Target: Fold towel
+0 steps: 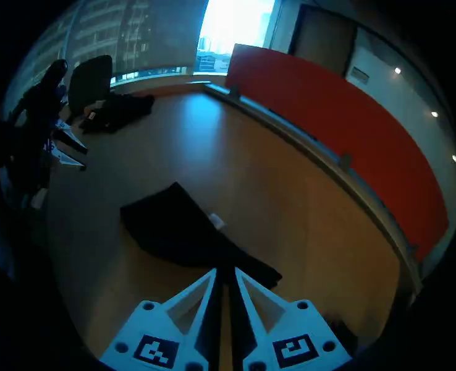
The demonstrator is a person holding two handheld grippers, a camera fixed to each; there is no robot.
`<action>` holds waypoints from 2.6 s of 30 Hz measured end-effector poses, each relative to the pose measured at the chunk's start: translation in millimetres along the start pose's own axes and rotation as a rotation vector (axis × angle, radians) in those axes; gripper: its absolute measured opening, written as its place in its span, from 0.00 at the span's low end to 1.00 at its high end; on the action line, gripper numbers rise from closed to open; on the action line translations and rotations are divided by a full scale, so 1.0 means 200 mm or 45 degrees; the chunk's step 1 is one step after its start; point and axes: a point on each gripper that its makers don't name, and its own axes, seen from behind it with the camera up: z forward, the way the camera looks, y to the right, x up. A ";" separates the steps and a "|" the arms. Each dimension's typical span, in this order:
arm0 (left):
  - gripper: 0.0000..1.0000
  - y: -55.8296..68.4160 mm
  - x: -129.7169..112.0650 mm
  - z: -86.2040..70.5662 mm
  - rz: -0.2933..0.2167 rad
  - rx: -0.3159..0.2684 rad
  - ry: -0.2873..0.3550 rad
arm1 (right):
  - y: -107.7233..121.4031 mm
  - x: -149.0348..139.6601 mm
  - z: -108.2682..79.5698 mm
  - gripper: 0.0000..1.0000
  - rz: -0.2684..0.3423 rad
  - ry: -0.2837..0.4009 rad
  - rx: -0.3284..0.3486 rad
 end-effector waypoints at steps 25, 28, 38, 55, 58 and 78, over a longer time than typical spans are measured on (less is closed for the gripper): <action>0.77 -0.04 0.05 -0.08 -0.033 -0.003 0.040 | -0.34 0.34 0.26 0.06 -0.225 0.050 0.220; 0.77 -0.06 0.05 -0.10 -0.044 0.001 0.043 | -0.42 0.37 0.31 0.06 -0.251 0.047 0.262; 0.78 -0.13 0.02 -0.15 -0.075 0.034 0.050 | -0.68 0.37 0.53 0.06 -0.302 -0.009 0.417; 0.77 -0.15 0.00 -0.16 -0.099 0.042 0.047 | -0.68 0.33 0.56 0.40 -0.277 -0.041 0.437; 0.77 -0.14 0.00 -0.16 -0.098 0.042 0.047 | -0.67 0.32 0.55 0.64 -0.262 -0.044 0.431; 0.77 -0.14 -0.01 -0.18 -0.097 0.047 0.054 | -0.63 0.00 0.44 0.69 -0.119 -0.136 0.354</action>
